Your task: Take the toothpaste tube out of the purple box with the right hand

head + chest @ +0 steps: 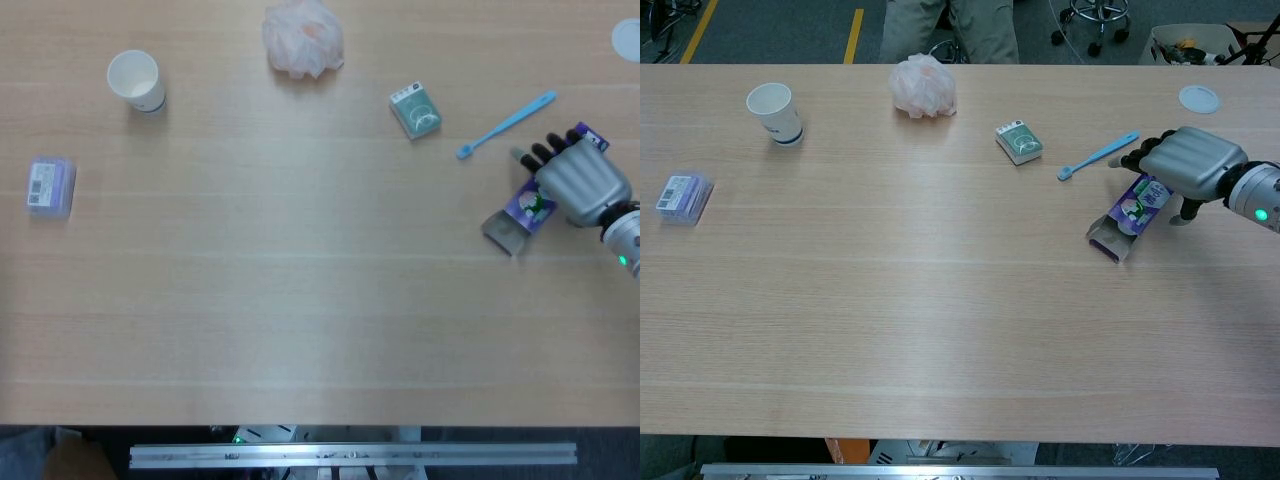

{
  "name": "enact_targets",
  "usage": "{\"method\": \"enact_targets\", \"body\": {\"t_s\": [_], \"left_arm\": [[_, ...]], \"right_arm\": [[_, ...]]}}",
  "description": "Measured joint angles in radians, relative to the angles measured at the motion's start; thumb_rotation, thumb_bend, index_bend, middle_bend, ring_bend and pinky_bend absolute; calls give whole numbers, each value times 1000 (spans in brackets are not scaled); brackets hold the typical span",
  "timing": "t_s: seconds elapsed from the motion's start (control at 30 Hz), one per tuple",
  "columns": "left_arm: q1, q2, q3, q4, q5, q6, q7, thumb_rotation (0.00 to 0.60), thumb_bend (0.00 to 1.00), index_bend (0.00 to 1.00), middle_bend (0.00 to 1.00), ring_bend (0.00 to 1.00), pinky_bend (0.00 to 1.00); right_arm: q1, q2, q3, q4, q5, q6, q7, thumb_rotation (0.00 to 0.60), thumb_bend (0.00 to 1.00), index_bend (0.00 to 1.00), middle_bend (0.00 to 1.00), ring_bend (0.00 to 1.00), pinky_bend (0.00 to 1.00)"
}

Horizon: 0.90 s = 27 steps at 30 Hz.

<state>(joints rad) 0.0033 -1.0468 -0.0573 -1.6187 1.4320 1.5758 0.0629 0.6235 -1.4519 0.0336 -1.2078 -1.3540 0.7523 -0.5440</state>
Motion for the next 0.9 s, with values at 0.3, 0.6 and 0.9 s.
{"method": "enact_targets", "body": {"t_s": [0.3,0.6,0.9], "left_arm": [[9,-3,-1,39,-13,-6,-50,600,325,219,201,184,193],[22,3,-3,67,-18,-4,-104,600,326,220,201,184,193],[22,8,4,74,-15,-25,-114,600,325,220,201,184,193]], "right_arm": [[22,-107,15,18,76,37,-193,600,0,105,223,170,238],[74,-231,65,57,173,77,-321,600,0,105,224,170,239],[54,-147,54,-6,230,77,-283,600,0,104,224,170,245]]}}
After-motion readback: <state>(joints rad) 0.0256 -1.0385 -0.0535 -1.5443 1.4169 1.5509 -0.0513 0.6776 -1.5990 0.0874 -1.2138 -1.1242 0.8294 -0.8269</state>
